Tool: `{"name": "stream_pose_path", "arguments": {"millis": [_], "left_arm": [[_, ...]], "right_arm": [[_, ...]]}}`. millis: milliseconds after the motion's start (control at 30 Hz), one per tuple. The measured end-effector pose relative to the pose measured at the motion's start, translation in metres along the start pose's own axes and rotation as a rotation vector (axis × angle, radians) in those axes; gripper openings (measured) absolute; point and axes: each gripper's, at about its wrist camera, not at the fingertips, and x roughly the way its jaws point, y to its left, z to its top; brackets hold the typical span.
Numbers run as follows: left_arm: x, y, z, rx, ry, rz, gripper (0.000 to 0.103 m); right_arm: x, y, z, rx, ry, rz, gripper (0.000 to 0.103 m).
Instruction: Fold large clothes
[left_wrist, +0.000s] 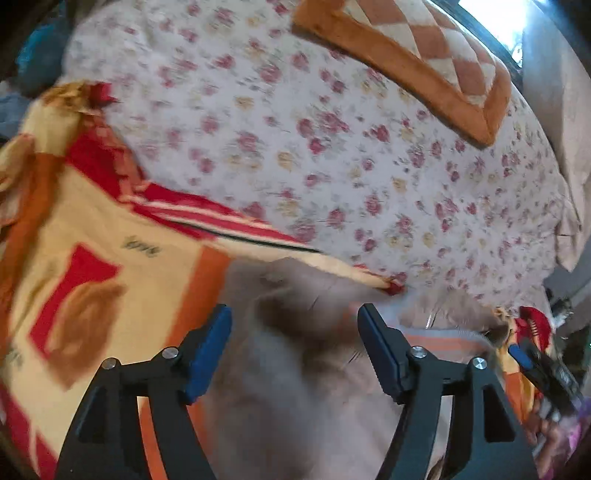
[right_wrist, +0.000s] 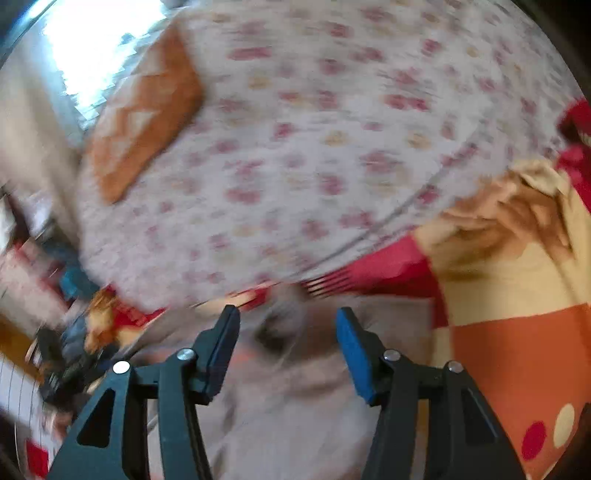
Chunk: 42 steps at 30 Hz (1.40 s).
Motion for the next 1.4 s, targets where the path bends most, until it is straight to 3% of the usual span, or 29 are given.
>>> {"name": "stream_pose_path", "arguments": {"millis": [133, 233, 267, 367, 467, 633, 700, 833, 867, 1000, 1100, 1167, 1233, 1300, 1400], "left_arm": [[-0.009, 0.008, -0.032, 0.025, 0.048, 0.056, 0.067], [0.0, 0.016, -0.054, 0.04, 0.066, 0.126, 0.067], [0.008, 0.019, -0.059, 0.046, 0.079, 0.143, 0.067], [0.029, 0.03, -0.064, 0.055, 0.096, 0.165, 0.067], [0.035, 0.043, -0.057, 0.002, 0.108, 0.169, 0.067], [0.023, 0.051, -0.045, -0.047, 0.054, 0.148, 0.067], [0.022, 0.053, -0.042, -0.062, 0.054, 0.131, 0.067], [0.021, 0.051, -0.042, -0.056, 0.06, 0.121, 0.067], [0.02, 0.05, -0.042, -0.05, 0.057, 0.125, 0.067], [0.017, 0.049, -0.04, -0.044, 0.043, 0.127, 0.067], [0.019, 0.046, -0.037, -0.044, 0.041, 0.102, 0.067], [0.023, 0.042, -0.038, -0.023, 0.055, 0.104, 0.067], [0.027, 0.039, -0.041, -0.005, 0.076, 0.109, 0.067], [0.026, 0.039, -0.042, 0.003, 0.087, 0.096, 0.067], [0.015, 0.039, -0.044, 0.001, 0.066, 0.036, 0.067]], "right_arm": [[0.023, 0.05, -0.038, -0.213, 0.173, -0.002, 0.055], [0.07, 0.07, -0.063, -0.293, 0.284, -0.036, 0.054], [0.093, 0.073, -0.069, -0.316, 0.309, -0.086, 0.054], [0.14, 0.074, -0.069, -0.379, 0.312, -0.213, 0.051], [0.162, 0.077, -0.054, -0.383, 0.297, -0.277, 0.051], [0.139, 0.088, -0.032, -0.296, 0.249, -0.227, 0.056], [0.136, 0.096, -0.028, -0.297, 0.233, -0.198, 0.075], [0.178, 0.106, -0.036, -0.33, 0.346, -0.237, 0.081], [0.185, 0.108, -0.038, -0.352, 0.355, -0.258, 0.078], [0.199, 0.119, -0.036, -0.442, 0.275, -0.326, 0.024], [0.201, 0.112, -0.02, -0.365, 0.201, -0.314, 0.017], [0.21, 0.106, -0.02, -0.319, 0.2, -0.294, 0.017], [0.207, 0.105, -0.024, -0.313, 0.193, -0.264, 0.027], [0.189, 0.11, -0.027, -0.289, 0.211, -0.213, 0.046], [0.139, 0.096, -0.028, -0.229, 0.253, -0.154, 0.053]]}}
